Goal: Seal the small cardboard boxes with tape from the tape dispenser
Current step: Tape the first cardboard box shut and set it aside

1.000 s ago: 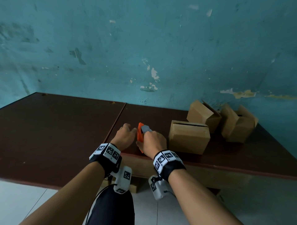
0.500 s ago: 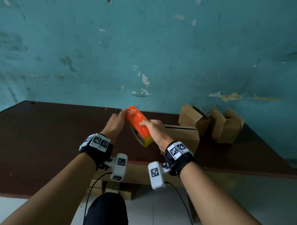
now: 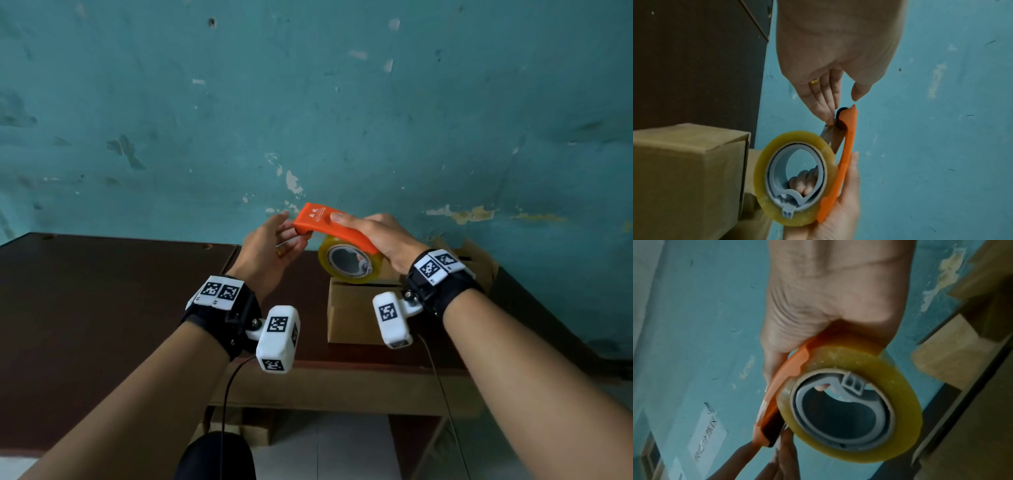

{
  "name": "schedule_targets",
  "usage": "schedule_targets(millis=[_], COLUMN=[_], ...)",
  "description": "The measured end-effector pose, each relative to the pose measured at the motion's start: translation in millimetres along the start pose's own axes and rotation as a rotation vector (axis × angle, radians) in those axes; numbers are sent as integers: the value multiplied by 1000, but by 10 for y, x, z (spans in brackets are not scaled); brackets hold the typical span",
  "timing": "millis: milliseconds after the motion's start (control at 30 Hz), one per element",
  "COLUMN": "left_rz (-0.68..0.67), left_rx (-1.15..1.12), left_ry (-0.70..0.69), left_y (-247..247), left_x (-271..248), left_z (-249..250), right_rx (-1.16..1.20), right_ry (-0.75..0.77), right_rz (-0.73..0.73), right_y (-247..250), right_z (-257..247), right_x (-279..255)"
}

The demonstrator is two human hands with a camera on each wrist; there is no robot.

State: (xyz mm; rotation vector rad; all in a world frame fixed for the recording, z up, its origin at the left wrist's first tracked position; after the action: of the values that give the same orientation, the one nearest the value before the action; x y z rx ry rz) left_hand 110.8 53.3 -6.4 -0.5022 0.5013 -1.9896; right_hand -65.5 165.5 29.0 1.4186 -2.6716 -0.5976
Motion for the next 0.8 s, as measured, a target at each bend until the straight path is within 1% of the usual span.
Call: schedule_targets(millis=[200,367,500,600,800], left_rz=[-14,-32,-53,-57,-34], left_rx=[24,-12,-17,-5,-48], left_ry=[54,162,224,231,245], left_y=[-132,-217,-222,-217,-177], left_x=[-50,-123,-149,-127,-100], left_z=[-253,-461,-606,-667,-739], right_rx=[-130,-256,-368,-436,-577], right_ry=[-25,-97,-116,-125,-79], right_rz=[-85,-162,-202,-201,-103], right_y=[278,477,561,544,418], right_z=[134,280,330,318,313], right_x=[137,307,402,442,478])
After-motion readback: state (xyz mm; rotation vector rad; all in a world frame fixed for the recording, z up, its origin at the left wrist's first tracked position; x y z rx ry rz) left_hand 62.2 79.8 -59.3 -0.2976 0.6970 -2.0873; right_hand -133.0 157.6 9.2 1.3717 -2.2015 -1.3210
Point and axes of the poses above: each hand's wrist, its own x-axis towards the middle knuckle, its own y-axis out of the back of the hand, z = x × y, the point moved 4 cm from there along x, towards the middle knuckle, and after that the axes turned 15 degrees about -y, right-handed, at the moved point
